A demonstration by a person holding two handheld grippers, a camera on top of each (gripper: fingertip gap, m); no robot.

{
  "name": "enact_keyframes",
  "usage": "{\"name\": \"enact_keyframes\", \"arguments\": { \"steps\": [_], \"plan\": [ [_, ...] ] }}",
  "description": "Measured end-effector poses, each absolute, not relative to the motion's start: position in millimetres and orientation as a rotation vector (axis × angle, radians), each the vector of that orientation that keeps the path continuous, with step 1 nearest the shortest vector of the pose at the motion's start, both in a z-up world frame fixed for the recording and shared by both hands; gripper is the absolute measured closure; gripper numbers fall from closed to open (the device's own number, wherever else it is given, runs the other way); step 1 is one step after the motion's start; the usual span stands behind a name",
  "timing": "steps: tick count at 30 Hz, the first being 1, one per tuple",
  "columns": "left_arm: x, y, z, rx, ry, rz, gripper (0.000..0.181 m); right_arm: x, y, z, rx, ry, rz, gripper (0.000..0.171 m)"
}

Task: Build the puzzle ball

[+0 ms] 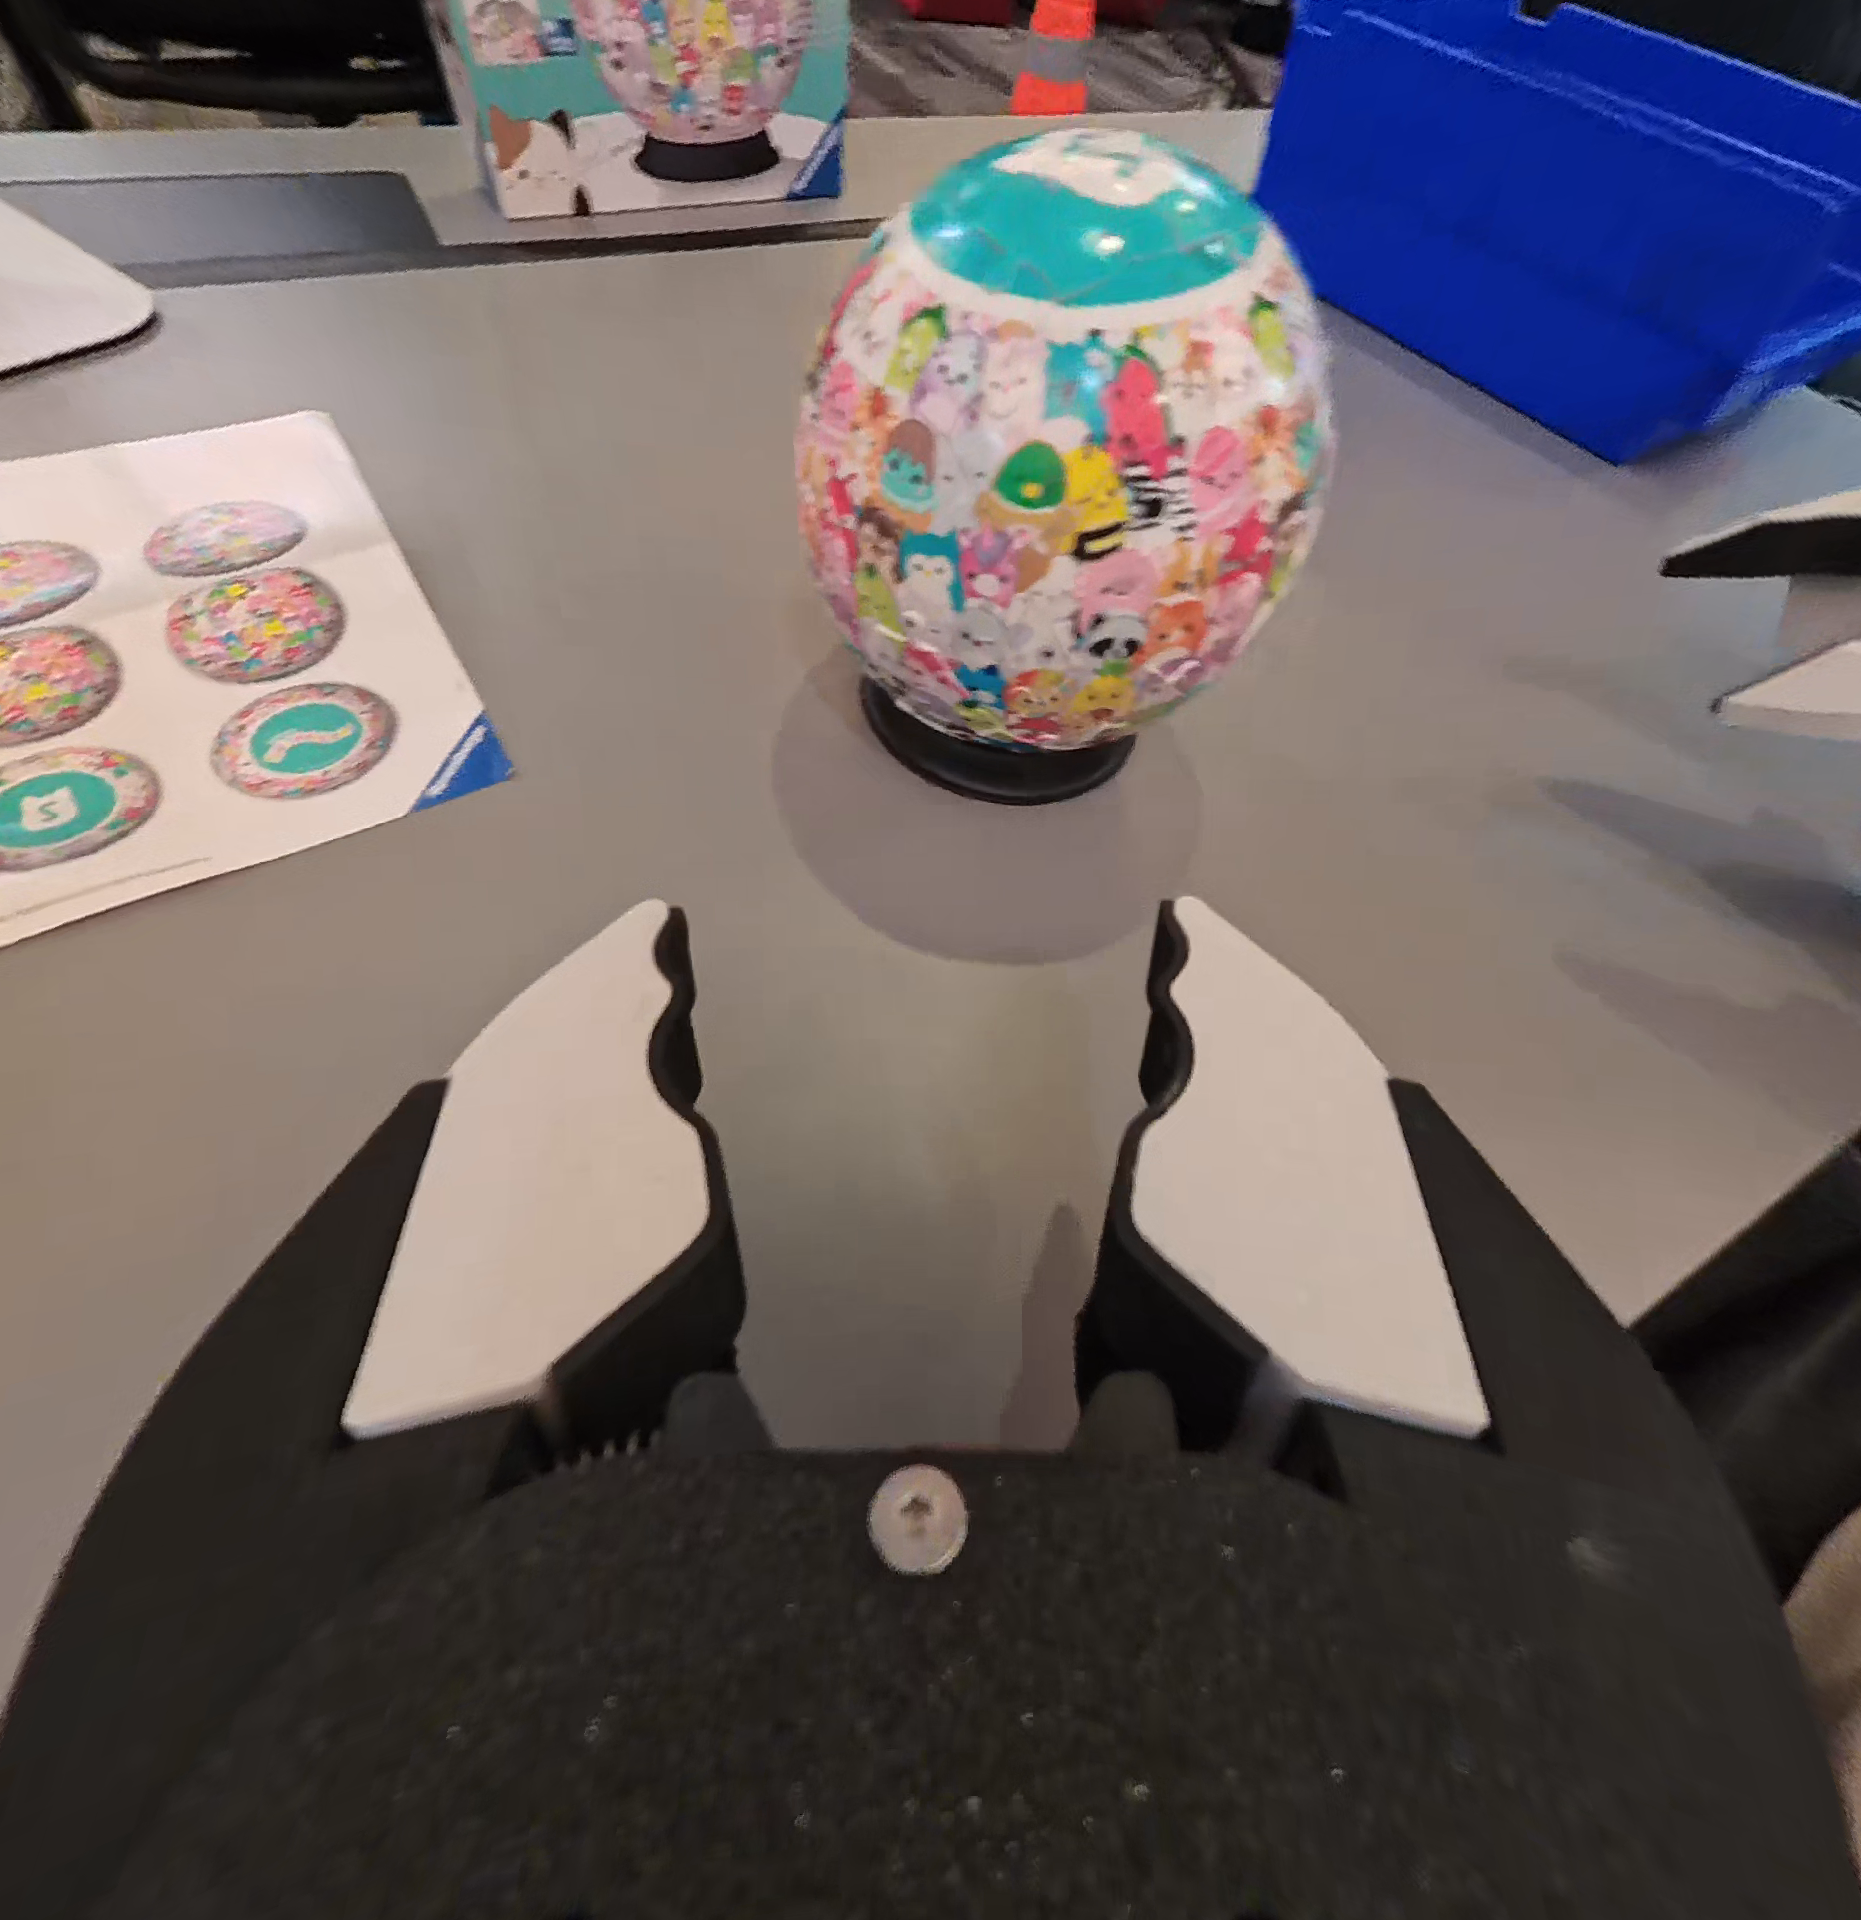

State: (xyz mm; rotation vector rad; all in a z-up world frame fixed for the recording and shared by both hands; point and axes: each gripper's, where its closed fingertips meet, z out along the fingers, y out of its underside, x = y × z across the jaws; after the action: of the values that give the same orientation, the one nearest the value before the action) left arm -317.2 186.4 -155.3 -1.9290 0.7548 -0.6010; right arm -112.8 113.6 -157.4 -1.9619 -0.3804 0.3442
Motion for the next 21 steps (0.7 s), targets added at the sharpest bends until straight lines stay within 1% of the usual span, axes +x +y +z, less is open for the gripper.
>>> {"name": "enact_keyframes", "arguments": {
  "steps": [1,5,7,10,12,13,16,18,21],
  "plan": [
    [-313.0,182.6,-152.6,-1.907,0.782,-0.621,0.098,-117.3,110.3,-155.5,-1.957,-0.409,0.360,0.110],
    [-303.3,170.9,-143.6,-1.850,0.824,-0.698,0.097,-127.4,103.5,-148.4,-1.941,-0.498,0.346,0.115],
    [-302.7,166.9,-142.1,-1.839,0.836,-0.722,0.097,-136.9,100.6,-143.3,-1.919,-0.540,0.385,0.122],
    [-301.3,163.4,-142.8,-1.823,0.877,-0.723,0.096,-150.0,105.8,-136.8,-1.876,-0.587,0.430,0.119],
    [-298.4,163.6,-144.3,-1.809,0.911,-0.702,0.096,-160.5,113.5,-140.0,-1.884,-0.635,0.477,0.108],
    [-295.8,164.5,-145.2,-1.806,0.925,-0.697,0.096,-164.8,117.8,-141.8,-1.897,-0.674,0.488,0.108],
    [-282.6,167.0,-147.5,-1.809,0.963,-0.736,0.095,-168.4,142.4,-126.6,-1.863,-0.793,0.368,0.109],
    [-277.0,173.2,-150.3,-1.818,0.993,-0.724,0.094,-174.4,161.2,-108.7,-1.841,-0.867,0.306,0.118],
    [-272.5,185.0,-153.3,-1.814,1.028,-0.697,0.094,-190.1,187.9,-89.2,-1.813,-0.971,0.245,0.123]
  ]
}}
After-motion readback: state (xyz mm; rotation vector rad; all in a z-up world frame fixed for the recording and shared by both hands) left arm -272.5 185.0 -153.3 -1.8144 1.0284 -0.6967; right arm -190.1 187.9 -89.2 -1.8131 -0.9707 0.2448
